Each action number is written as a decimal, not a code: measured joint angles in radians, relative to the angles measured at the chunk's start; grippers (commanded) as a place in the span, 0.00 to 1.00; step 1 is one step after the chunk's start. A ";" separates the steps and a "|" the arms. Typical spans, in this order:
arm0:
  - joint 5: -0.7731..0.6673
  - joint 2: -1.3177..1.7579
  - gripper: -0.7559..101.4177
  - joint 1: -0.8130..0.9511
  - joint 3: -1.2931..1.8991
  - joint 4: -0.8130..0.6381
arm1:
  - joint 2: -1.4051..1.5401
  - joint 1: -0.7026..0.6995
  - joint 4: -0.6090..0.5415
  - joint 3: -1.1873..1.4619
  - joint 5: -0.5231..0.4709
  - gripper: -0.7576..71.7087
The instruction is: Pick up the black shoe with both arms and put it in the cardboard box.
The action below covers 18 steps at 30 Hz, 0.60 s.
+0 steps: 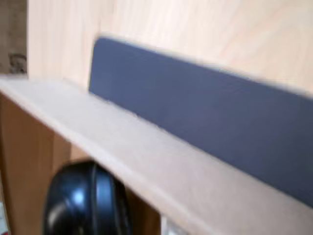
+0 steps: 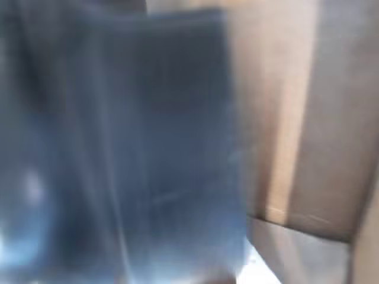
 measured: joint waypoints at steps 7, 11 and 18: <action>0.002 0.049 0.72 0.009 0.002 0.064 | 0.054 0.002 0.069 0.000 0.002 0.87; 0.002 0.141 0.73 0.008 0.000 0.117 | 0.081 0.006 0.141 -0.017 0.000 0.90; 0.002 0.298 0.61 0.029 0.000 0.204 | 0.086 -0.006 0.374 -0.225 0.002 0.77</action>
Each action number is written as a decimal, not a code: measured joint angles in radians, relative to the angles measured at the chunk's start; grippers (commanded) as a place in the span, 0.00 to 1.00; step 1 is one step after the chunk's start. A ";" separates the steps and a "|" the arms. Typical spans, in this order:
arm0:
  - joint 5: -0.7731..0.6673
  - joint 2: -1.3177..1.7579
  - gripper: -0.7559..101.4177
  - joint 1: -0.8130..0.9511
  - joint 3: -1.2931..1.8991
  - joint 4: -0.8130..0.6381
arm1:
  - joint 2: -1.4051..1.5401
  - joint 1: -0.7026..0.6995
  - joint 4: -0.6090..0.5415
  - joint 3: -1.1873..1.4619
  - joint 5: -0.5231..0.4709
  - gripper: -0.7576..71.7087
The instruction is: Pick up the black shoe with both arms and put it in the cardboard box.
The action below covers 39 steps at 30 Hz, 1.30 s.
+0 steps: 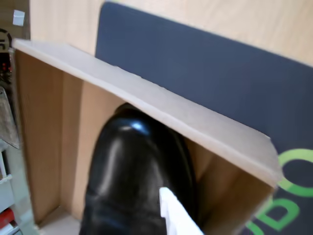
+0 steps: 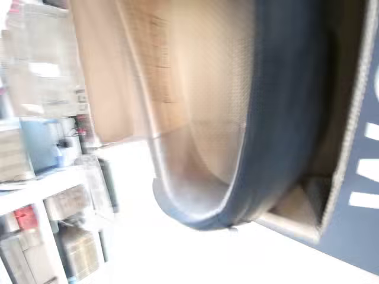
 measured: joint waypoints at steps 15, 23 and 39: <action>0.094 0.383 0.01 -0.097 0.000 0.249 | 0.097 0.043 0.454 -0.324 0.023 0.01; 0.094 0.617 0.01 -0.143 0.000 0.410 | 0.362 0.086 0.518 -0.295 0.028 0.01; 0.094 1.094 0.01 -0.167 0.236 0.566 | 1.239 0.213 0.433 0.270 0.054 0.01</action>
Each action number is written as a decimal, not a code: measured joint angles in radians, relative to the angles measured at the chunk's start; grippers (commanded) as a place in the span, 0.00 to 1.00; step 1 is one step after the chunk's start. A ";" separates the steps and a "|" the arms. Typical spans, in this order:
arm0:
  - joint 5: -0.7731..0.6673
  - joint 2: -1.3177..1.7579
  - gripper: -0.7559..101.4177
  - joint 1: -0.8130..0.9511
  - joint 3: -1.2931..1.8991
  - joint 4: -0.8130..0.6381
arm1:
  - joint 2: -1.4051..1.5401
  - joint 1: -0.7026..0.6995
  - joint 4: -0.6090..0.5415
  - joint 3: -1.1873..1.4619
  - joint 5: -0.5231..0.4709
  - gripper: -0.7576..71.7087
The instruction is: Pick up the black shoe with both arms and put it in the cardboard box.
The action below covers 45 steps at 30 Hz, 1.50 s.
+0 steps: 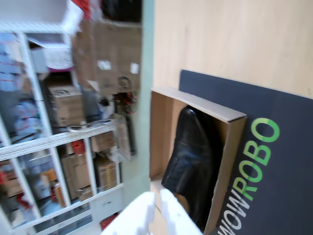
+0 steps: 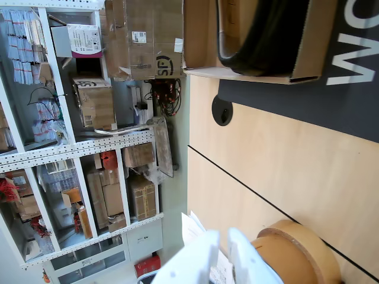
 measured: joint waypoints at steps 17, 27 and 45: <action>0.000 0.347 0.01 -0.061 0.454 -0.034 | 0.747 0.147 -0.181 0.638 -0.067 0.01; 0.046 0.526 0.01 -0.069 0.718 -0.086 | 0.888 0.153 -0.241 0.884 -0.130 0.01; 0.115 0.580 0.01 -0.069 1.052 -0.170 | 0.888 0.060 -0.391 1.327 -0.190 0.01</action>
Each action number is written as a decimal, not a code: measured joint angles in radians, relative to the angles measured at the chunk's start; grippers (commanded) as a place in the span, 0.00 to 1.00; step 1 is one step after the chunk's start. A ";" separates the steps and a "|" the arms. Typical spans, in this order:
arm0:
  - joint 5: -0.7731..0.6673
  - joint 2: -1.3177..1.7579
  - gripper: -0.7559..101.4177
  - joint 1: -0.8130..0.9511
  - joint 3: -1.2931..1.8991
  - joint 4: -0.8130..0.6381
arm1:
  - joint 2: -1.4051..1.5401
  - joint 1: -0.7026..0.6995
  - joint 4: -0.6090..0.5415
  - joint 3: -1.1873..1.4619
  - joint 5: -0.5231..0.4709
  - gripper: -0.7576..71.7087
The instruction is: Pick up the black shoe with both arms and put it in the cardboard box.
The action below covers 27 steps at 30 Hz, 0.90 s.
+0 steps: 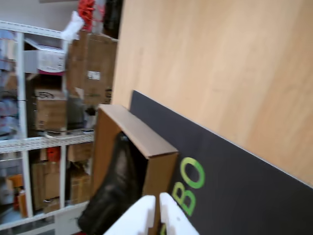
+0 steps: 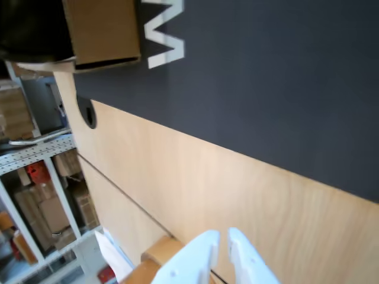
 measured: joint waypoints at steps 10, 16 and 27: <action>0.015 -0.006 0.01 0.005 0.103 -0.055 | 0.000 -0.025 -0.124 0.307 0.021 0.01; 0.017 0.003 0.01 -0.008 0.143 -0.095 | 0.000 -0.025 -0.178 0.437 0.026 0.01; 0.041 0.002 0.01 -0.025 0.144 -0.097 | 0.000 -0.023 -0.206 0.468 0.015 0.01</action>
